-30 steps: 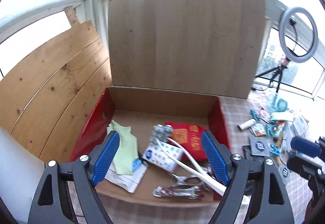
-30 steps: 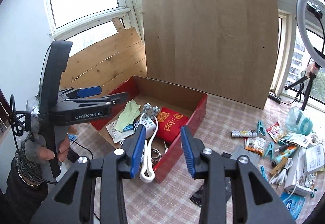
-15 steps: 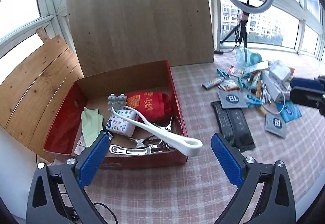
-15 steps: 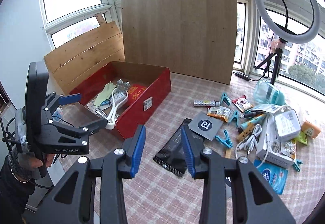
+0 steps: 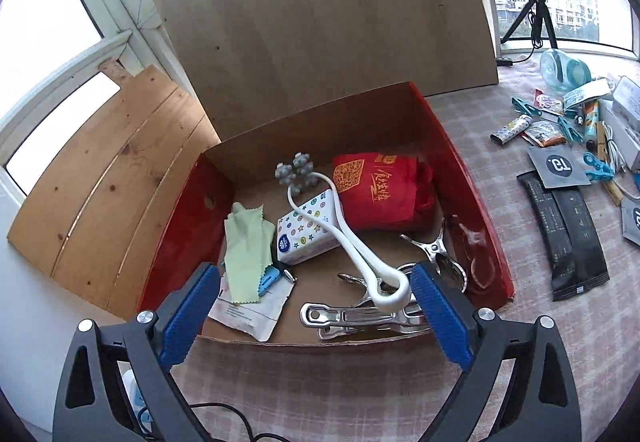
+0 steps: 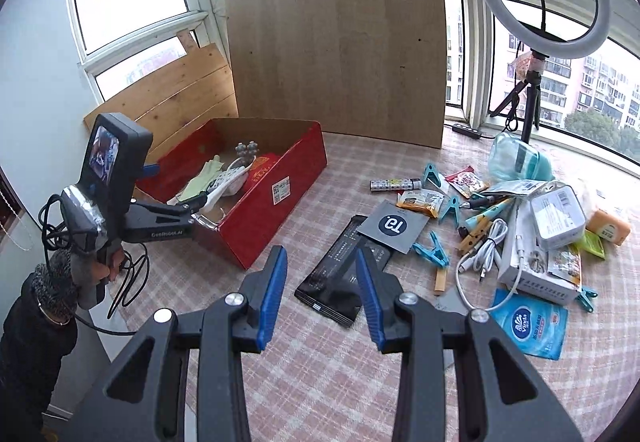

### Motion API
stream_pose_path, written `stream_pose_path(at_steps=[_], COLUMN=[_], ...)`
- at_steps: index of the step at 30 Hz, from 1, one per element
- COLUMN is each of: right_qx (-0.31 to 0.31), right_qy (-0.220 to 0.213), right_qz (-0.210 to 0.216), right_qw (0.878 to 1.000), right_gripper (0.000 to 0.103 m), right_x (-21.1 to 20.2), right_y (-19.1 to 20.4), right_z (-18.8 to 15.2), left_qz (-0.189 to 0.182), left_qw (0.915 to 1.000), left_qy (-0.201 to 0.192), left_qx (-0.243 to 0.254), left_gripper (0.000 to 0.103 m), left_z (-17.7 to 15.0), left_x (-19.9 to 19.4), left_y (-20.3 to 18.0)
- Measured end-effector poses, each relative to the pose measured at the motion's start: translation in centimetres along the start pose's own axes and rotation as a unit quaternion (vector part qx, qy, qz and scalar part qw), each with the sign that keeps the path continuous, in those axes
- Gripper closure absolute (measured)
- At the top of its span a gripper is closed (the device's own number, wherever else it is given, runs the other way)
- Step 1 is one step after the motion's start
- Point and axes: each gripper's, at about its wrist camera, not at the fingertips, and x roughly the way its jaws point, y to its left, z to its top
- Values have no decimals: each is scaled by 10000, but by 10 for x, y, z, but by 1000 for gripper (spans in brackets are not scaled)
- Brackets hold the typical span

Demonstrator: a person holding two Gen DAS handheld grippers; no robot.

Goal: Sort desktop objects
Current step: 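Withdraw both open tools from the box, then move both open tools back toward the pile of items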

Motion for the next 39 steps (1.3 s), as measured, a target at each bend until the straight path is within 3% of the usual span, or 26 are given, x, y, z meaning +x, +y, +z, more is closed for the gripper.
stream_pose_path(at_steps=[11,17,20,26,32,39], right_qx=[7,263,477,907,1240,1541], right_qy=[-79,-343,-469,-593,-691,-705], right_qz=[-161,-406,-538,-620,-1132,-1578], right_qw=[9998,9982,9963,9922,9834,9728], right_gripper=[67,54,53,45,40,40], right_x=[-17,-40,-52,-75,-102,-127], right_y=[-3,-13,-22,-48,-75,-114], right_z=[-16,-34,-43,-67,-109,-143], left_qz=[-1169,-1781,-2062,-2293,-2653,-2609], left_qw=[9902,9796,9744,9688,9592,9606], left_qy=[-88,-231,-259,-211,125,285], left_qx=[-759,-898,-857,-920,-969,-916], left_gripper=[7,4,3,3,3,3], left_z=[-7,-16,-20,-36,-57,-63], left_x=[-42,-82,-97,-109,-102,-90], left_y=[-3,-27,-42,-65,-92,-116])
